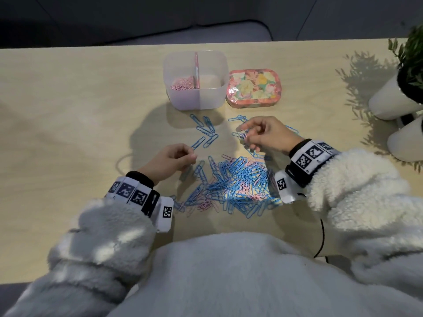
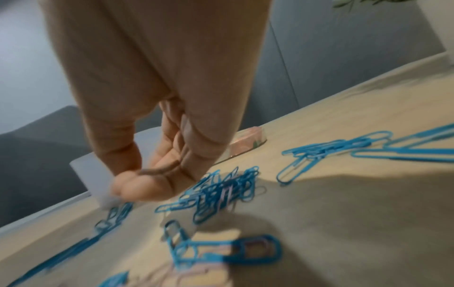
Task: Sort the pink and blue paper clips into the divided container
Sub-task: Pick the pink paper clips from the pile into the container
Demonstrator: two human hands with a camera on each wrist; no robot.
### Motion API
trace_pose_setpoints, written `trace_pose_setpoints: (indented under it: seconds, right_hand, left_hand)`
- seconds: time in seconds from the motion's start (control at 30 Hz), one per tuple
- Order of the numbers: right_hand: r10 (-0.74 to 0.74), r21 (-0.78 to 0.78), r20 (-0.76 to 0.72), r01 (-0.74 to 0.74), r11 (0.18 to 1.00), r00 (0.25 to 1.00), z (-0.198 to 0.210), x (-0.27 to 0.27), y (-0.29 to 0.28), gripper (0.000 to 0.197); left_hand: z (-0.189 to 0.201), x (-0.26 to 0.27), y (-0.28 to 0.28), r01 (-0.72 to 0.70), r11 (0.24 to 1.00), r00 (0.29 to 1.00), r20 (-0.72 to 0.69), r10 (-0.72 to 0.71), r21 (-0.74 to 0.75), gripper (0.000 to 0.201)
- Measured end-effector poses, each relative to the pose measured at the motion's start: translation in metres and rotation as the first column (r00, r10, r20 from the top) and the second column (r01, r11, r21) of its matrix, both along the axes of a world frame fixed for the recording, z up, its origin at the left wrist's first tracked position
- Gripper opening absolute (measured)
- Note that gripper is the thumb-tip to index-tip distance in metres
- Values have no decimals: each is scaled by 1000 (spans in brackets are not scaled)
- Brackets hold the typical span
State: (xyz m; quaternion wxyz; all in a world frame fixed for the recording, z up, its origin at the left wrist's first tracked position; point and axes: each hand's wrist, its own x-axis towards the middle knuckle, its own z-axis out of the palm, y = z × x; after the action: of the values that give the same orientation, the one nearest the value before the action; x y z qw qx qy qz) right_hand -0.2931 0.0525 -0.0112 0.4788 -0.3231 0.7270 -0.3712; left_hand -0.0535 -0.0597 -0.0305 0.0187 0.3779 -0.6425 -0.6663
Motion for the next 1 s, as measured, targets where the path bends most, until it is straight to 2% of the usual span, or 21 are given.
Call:
trace_pose_setpoints:
  seconds: [0.1,0.2,0.23,0.27,0.33,0.37,0.47,0.57,0.63,0.73,0.8,0.87,0.9,0.93,1.0]
  right_hand:
    - [54,44,-47,-52,998,997,-3,11,4,22]
    - [1,61,-10,-1,998,1000,-7,24,2,21]
    - [11,54,-43,-9,998,999,-10,28,1,20]
    - [60,55,-139,-53,997,989,-15,30,-1,19]
    - [242,130,-409,-207,970,880,-22,36,-4,21]
    - [306,178,-477,-251,952,824,-25,40,-5,21]
    - [362,233,-511,-279,931,780,-27,50,-6,17]
    - [364,262,-514,-262,929,776,-26,55,-10,11]
    - [398,303,-523,-272,913,754,-27,56,-12,11]
    - [438,309,-498,-319,896,749,-29,54,-11,16]
    - [389,225,-463,-319,921,797,-28,49,-10,24]
    - [263,70,-402,-257,964,877,-25,46,-7,20]
    - [181,-11,-320,-195,981,930,-22,44,-5,18]
    - [99,-67,-199,-115,991,975,-19,43,-3,17]
    - [-18,-78,37,21,997,999,-16,43,1,14]
  left_hand:
    - [3,-1,3,-29,997,999,43,26,73,23]
    - [5,-6,5,-69,990,993,105,57,120,28]
    - [4,-7,7,-55,996,990,132,45,71,26]
    - [3,-9,9,-21,1000,986,163,25,-23,22]
    - [-2,-11,12,103,958,970,241,-37,-269,13]
    - [-4,-13,13,173,912,951,302,-57,-372,15]
    - [-8,-20,15,285,779,903,429,-22,-558,15]
    - [-5,-25,12,258,696,909,412,60,-670,18]
    - [-3,-26,12,273,639,926,377,30,-719,19]
    - [-5,-30,16,408,561,909,382,-170,-721,18]
    - [-6,-34,17,489,510,869,446,-215,-707,15]
    - [-5,-37,13,505,530,857,465,-220,-681,11]
    - [-5,-37,11,501,554,859,462,-223,-664,10]
    - [-4,-35,9,490,587,864,452,-224,-645,9]
    - [-2,-28,2,432,642,891,410,-196,-633,9]
